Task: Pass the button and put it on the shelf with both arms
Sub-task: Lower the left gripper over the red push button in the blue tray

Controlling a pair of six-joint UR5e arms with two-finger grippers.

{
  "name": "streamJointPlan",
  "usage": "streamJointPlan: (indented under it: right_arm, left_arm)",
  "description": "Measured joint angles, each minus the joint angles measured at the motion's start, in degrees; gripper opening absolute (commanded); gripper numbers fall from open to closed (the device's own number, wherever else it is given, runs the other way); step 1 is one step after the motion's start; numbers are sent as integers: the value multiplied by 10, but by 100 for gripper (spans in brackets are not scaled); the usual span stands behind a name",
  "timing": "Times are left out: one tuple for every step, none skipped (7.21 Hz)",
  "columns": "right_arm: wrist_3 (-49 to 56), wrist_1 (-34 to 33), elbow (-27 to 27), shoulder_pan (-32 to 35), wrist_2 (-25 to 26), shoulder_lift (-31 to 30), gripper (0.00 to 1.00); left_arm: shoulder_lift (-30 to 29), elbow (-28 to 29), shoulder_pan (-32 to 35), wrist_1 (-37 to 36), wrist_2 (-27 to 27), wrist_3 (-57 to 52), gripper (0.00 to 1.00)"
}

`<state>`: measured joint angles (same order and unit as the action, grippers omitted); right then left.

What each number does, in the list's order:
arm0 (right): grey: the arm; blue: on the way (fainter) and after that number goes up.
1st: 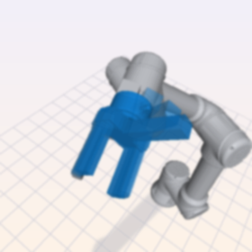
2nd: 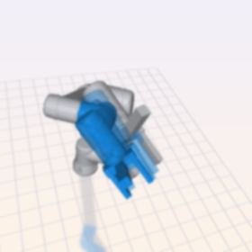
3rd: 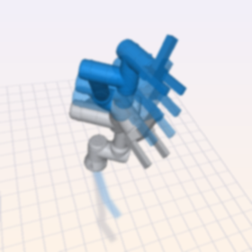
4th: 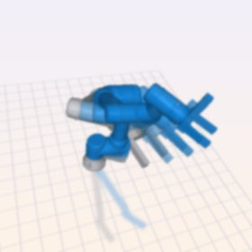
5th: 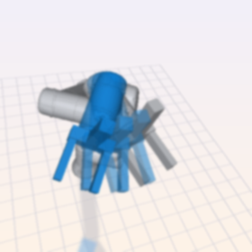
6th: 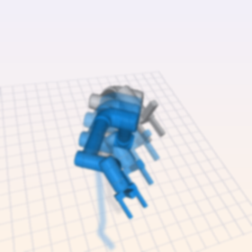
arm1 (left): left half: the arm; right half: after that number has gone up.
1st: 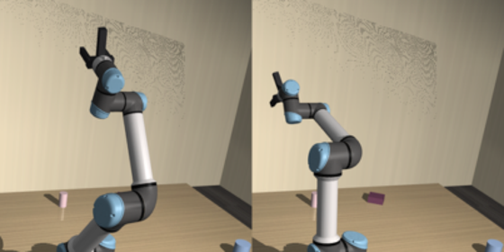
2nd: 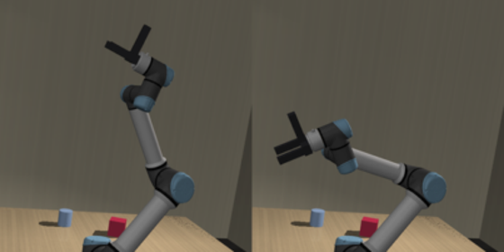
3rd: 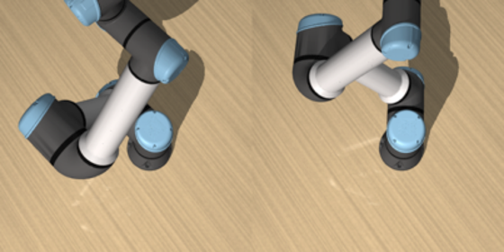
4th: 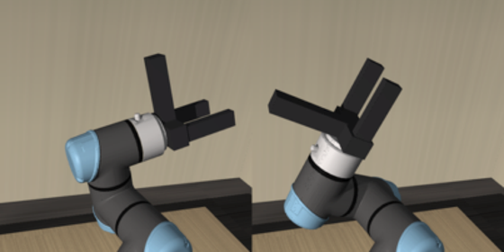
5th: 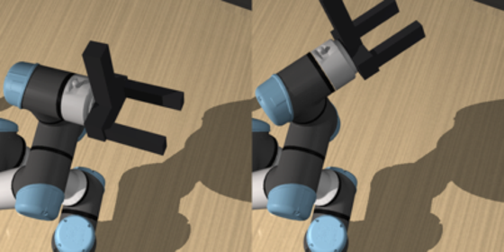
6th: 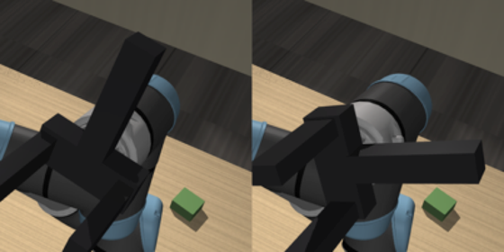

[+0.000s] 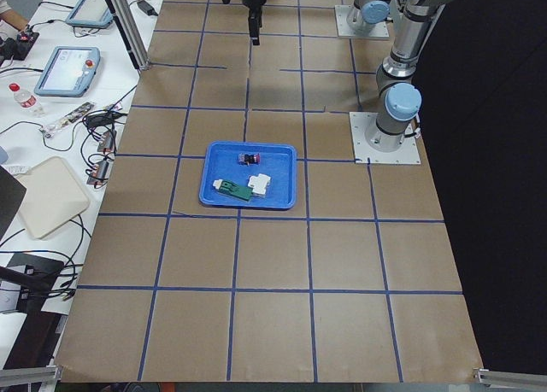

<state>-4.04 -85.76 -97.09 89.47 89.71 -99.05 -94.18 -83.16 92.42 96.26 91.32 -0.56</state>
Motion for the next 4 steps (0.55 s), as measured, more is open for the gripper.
streamJointPlan:
  right_arm:
    - [0, 0, -1, 0, 1, 0, 100]
    - [-1, 1, -3, 0, 1, -1, 100]
    - [-1, 1, -4, 0, 1, -3, 100]
    - [-1, 1, -5, 0, 2, -3, 100]
  left_arm:
    - [2, -1, 0, 0, 1, 0, 100]
    - [5, -2, -1, -1, 3, -2, 100]
    - [8, -3, -5, -1, 4, -5, 100]
    - [10, -5, -16, 0, 5, -7, 100]
